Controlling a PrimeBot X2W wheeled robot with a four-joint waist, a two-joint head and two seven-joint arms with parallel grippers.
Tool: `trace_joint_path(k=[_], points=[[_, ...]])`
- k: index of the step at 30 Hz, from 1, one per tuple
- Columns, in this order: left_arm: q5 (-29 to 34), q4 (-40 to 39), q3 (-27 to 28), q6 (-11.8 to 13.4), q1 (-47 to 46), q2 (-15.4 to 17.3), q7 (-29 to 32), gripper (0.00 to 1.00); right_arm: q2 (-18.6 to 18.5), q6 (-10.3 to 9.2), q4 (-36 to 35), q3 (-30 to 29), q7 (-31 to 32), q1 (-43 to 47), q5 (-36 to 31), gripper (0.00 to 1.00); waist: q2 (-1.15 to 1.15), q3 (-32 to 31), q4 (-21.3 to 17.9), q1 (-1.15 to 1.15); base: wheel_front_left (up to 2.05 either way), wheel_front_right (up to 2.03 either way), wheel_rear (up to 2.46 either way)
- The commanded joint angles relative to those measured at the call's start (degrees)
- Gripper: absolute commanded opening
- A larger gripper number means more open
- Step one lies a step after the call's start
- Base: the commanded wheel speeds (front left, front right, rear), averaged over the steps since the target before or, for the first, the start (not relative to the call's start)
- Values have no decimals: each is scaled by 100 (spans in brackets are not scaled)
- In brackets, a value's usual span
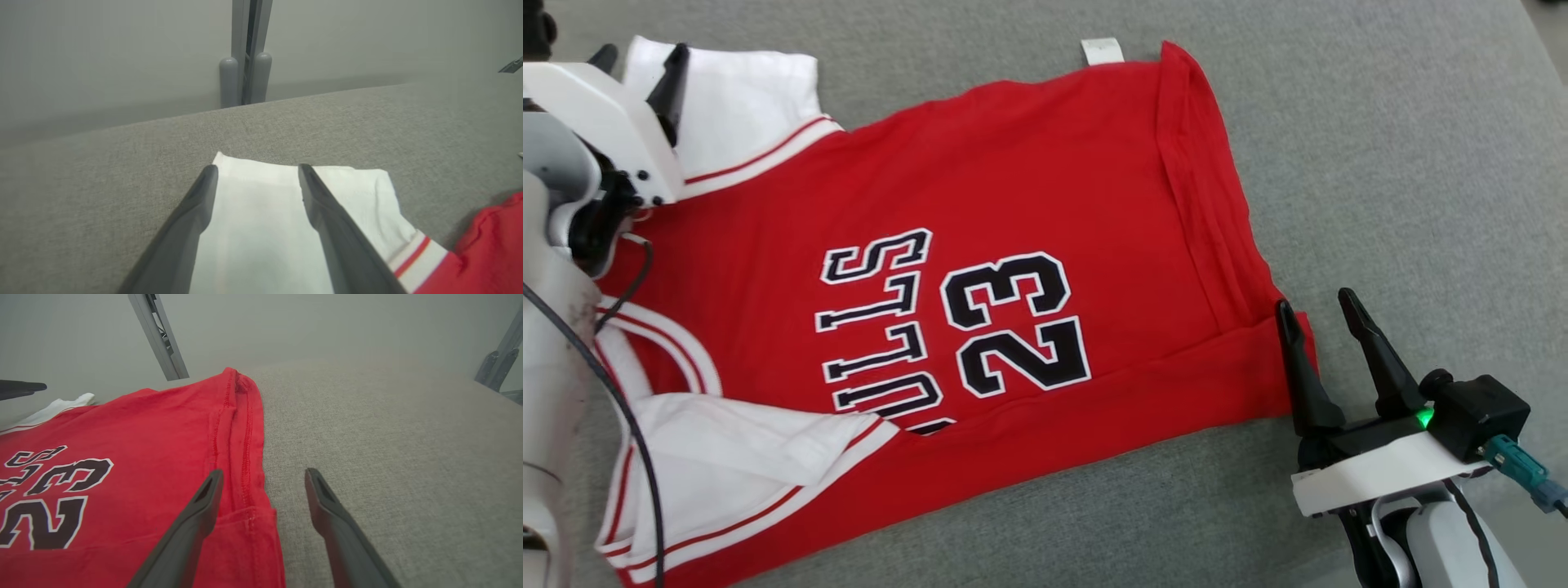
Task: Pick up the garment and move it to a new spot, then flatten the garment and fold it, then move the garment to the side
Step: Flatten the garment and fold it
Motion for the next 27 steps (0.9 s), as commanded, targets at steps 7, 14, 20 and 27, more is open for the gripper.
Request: trace_joint_path(k=[7,14,20,27], points=[[-106,695,-78,-78,-481,186,17,100,-18,1,58,131,-165,-262,103,100,0,505,-316,0,0,0,0],[-270,981,-202,-89,-593,-16,-58,0,-127,1,-76,50,-141,-845,92,100,0,582,-154,0,0,0,0],[-374,807,-488,-91,-801,-208,-229,0,-453,1,163,53,169,-1948,406,100,0,620,105,0,0,0,0],[-532,606,-989,-91,-1094,-429,-316,0,-1044,1,1727,932,670,-3546,942,100,0,734,586,0,0,0,0]])
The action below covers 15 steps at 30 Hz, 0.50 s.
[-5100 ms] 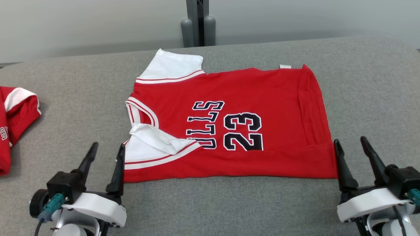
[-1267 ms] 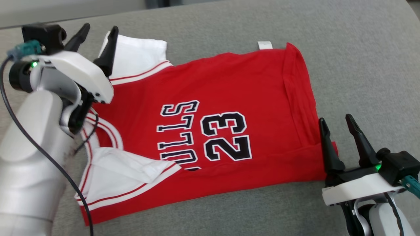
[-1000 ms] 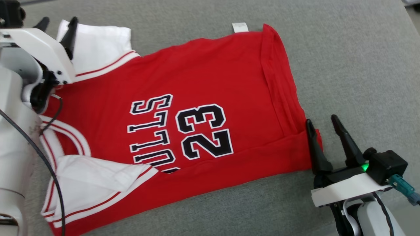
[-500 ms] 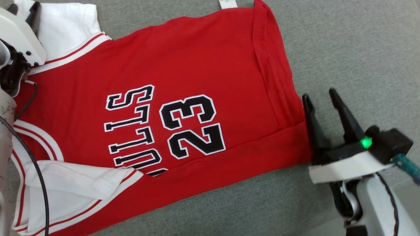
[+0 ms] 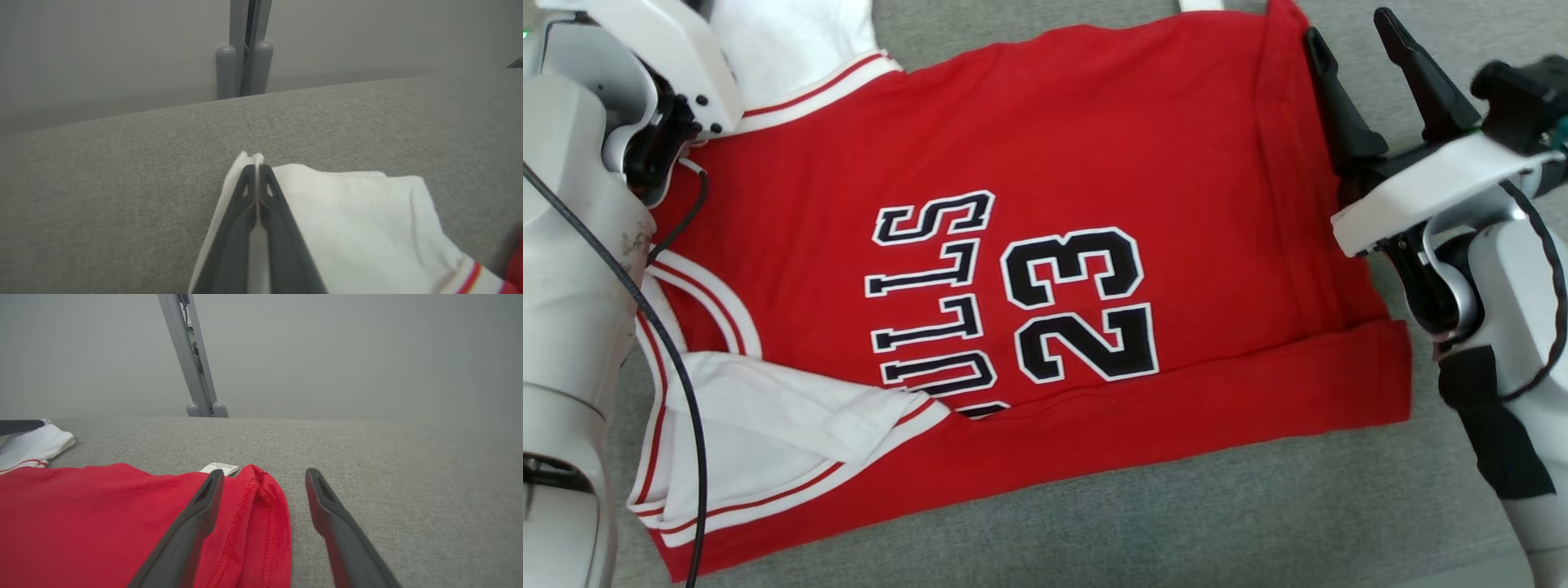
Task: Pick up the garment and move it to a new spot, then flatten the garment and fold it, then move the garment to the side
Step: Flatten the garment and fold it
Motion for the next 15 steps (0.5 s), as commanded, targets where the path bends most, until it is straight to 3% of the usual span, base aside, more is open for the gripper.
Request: trace_joint_path(k=[1,7,8,9,10,15], points=[[-55,-42,-77,-33,-99,-8,-49,0,-49,1,252,147,38,-183,137,100,0,55,142,0,0,0,0],[-216,-164,-400,-21,-198,-45,-123,0,-134,1,1214,631,88,-780,334,98,0,77,277,0,0,0,0],[-248,-204,-477,-21,-202,-40,-132,0,-135,0,1367,685,81,-867,395,44,0,79,290,0,0,0,0],[-289,-220,-540,-21,-200,-17,-139,0,-147,1,1494,745,49,-955,438,29,0,80,301,0,0,0,0],[-342,-250,-598,-21,-203,11,-154,0,-144,1,1595,802,8,-1043,497,0,0,81,310,0,0,0,0],[-673,-543,-850,-21,-238,181,-213,0,-209,1,1800,992,-237,-1244,890,0,0,17,333,0,0,0,0]])
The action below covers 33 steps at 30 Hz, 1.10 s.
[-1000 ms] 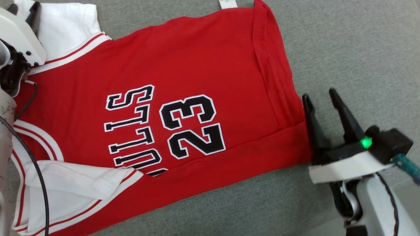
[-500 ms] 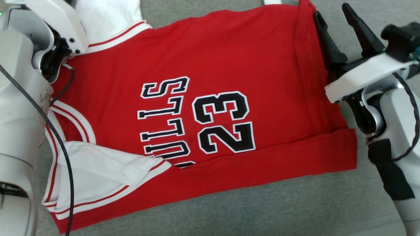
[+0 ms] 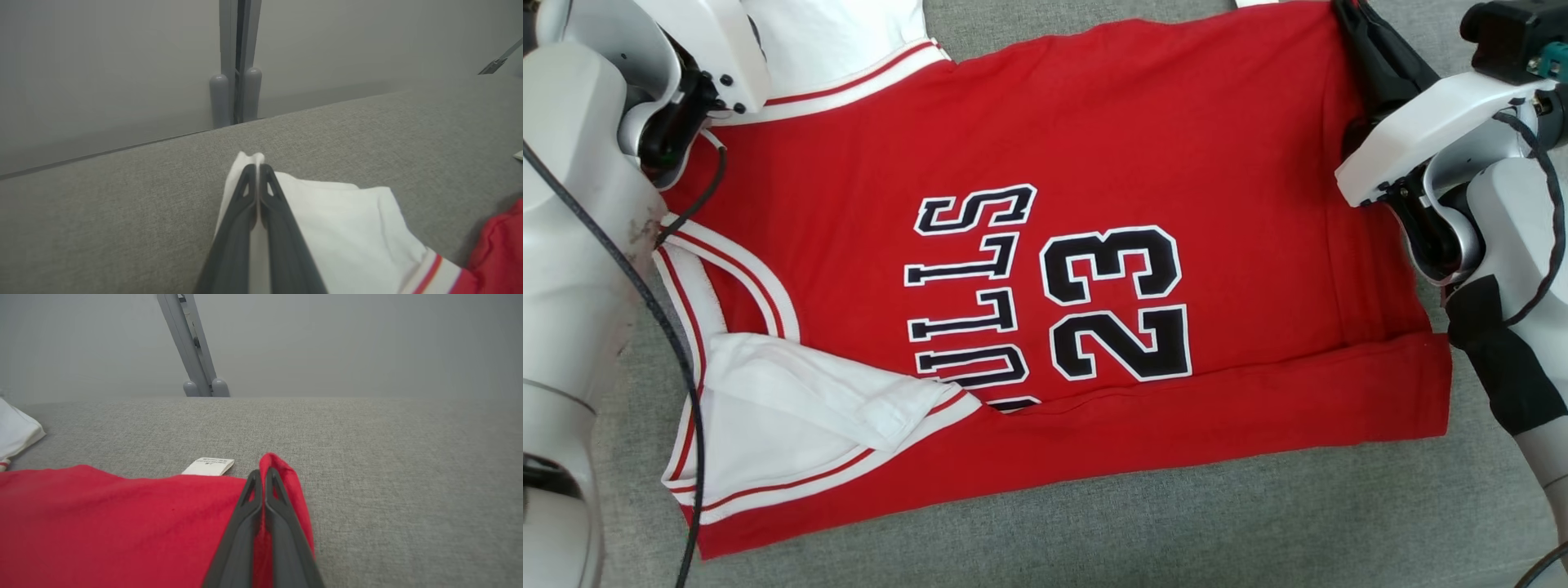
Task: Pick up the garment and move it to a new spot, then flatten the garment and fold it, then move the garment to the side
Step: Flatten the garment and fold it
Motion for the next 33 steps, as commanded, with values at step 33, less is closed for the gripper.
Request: trace_joint_path(k=[33], points=[[-1954,-6288,-189,1305,4348,2789,-1070,0,-1863,0,-2837,141,318,3109,2384,0,0,-1161,482,0,0,0,0]])
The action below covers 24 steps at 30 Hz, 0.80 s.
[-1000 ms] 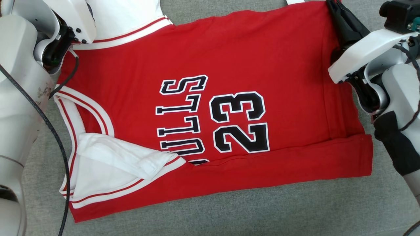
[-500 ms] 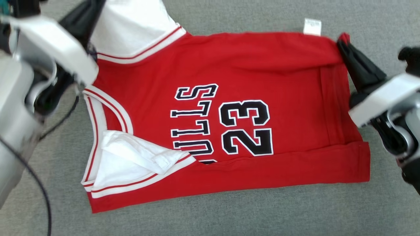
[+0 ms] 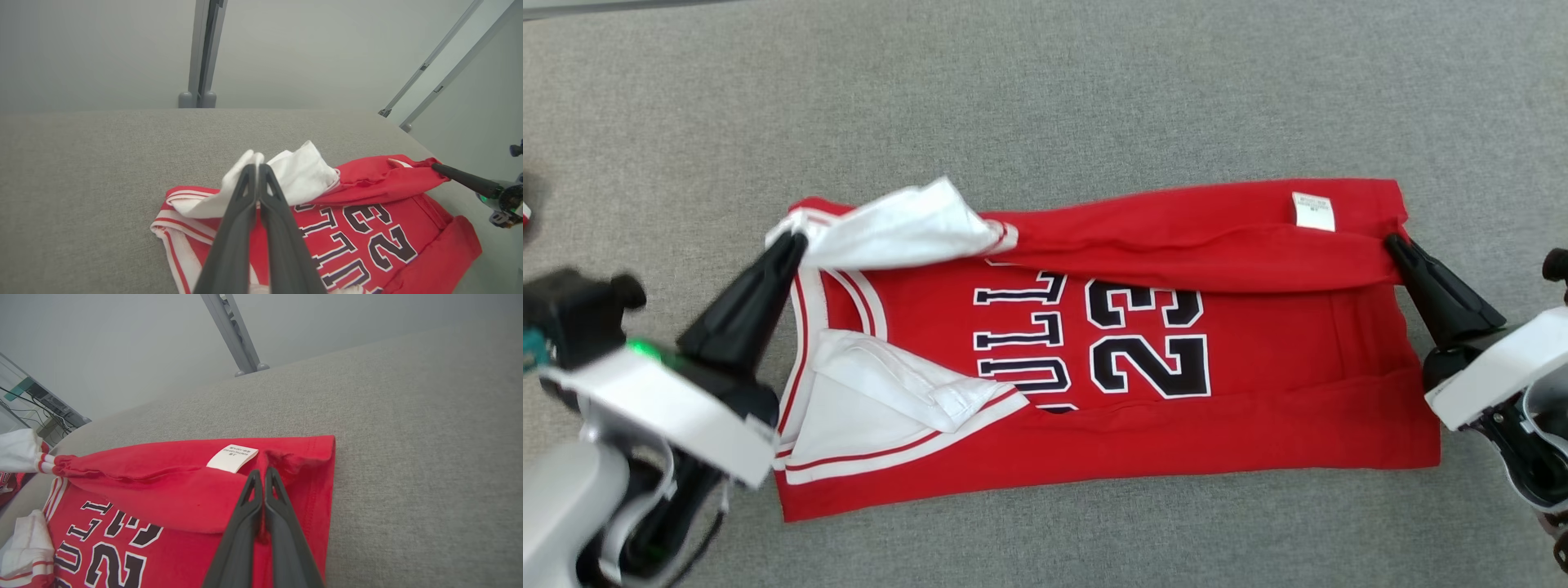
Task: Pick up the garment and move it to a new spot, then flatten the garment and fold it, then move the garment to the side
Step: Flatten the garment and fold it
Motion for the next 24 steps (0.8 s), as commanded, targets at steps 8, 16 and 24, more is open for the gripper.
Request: trace_joint_path(k=[8,16,24], points=[[-112,-1229,398,653,1168,299,-606,0,-74,1,-377,-537,-225,576,286,0,0,-202,87,0,0,0,0],[-328,-1641,389,803,1846,497,-586,0,-77,1,-666,-826,-2,1222,249,0,0,-339,146,0,0,0,0],[-814,-910,157,508,1988,-65,-532,100,498,1,-496,-999,36,1622,-163,100,0,-309,99,0,0,0,0]])
